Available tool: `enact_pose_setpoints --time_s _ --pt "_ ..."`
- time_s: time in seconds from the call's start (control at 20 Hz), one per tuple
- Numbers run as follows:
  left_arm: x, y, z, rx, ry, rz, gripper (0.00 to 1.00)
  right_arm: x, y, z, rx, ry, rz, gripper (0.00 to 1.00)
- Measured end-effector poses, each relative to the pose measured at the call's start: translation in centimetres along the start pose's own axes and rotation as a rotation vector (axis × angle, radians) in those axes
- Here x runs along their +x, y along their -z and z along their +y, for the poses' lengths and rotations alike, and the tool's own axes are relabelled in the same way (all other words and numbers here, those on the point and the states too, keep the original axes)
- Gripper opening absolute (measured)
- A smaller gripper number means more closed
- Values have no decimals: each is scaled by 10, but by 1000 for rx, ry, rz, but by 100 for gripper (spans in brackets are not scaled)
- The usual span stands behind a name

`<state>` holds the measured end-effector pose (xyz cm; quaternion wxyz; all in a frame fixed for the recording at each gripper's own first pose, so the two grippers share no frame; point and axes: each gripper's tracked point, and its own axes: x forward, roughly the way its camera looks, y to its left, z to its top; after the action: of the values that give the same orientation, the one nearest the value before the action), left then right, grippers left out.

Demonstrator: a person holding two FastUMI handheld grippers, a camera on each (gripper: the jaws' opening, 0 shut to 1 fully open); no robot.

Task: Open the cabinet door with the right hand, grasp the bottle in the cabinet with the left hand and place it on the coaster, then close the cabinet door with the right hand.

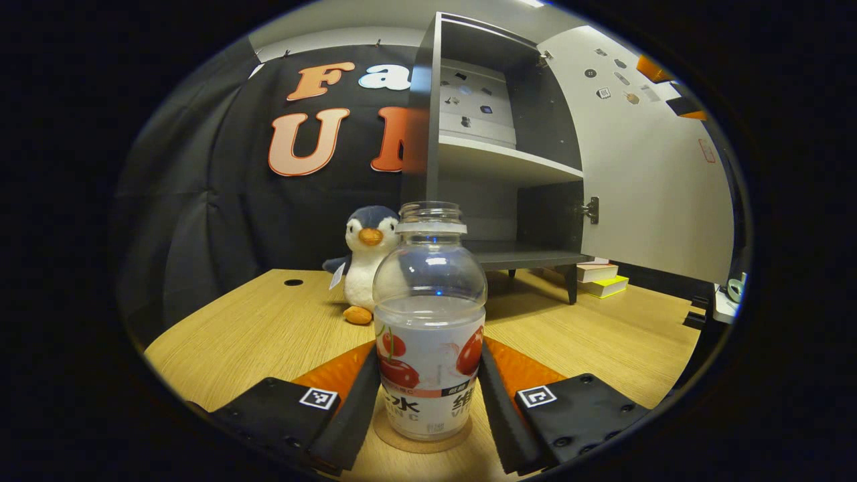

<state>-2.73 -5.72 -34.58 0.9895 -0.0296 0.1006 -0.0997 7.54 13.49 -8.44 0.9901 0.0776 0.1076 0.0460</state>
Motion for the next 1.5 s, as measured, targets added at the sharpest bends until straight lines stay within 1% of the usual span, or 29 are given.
enact_pose_setpoints --time_s 0.3,0.35,0.45,0.5,0.55,0.7,0.8,0.9,1.0,1.3,1.5 --pt "-4 4 -4 52 2 3 87 -3 5 -2 17 4 19 93" --pt "-4 6 -3 59 -4 9 86 -2 8 -1 21 2 25 93" --pt "-4 8 -2 59 -6 16 87 -1 13 -1 21 3 45 93" --pt "-4 9 0 59 -10 18 88 -2 16 0 23 0 53 93" --pt "-4 8 -1 60 -6 17 92 -2 18 1 28 -4 57 94" --pt "-3 7 -3 79 4 18 96 -2 18 6 36 -18 58 94" --pt "-4 3 -4 69 8 18 96 -3 15 7 27 -21 54 93" --pt "-3 -4 2 44 -6 16 96 -5 10 7 27 -24 44 93" --pt "-1 -18 5 34 -15 9 96 -6 5 6 44 -27 31 93" --pt "9 -75 0 48 24 -49 96 -8 -1 6 118 -30 21 94" --pt "9 -117 -1 60 29 -86 96 -10 -18 -4 93 -18 -25 93"
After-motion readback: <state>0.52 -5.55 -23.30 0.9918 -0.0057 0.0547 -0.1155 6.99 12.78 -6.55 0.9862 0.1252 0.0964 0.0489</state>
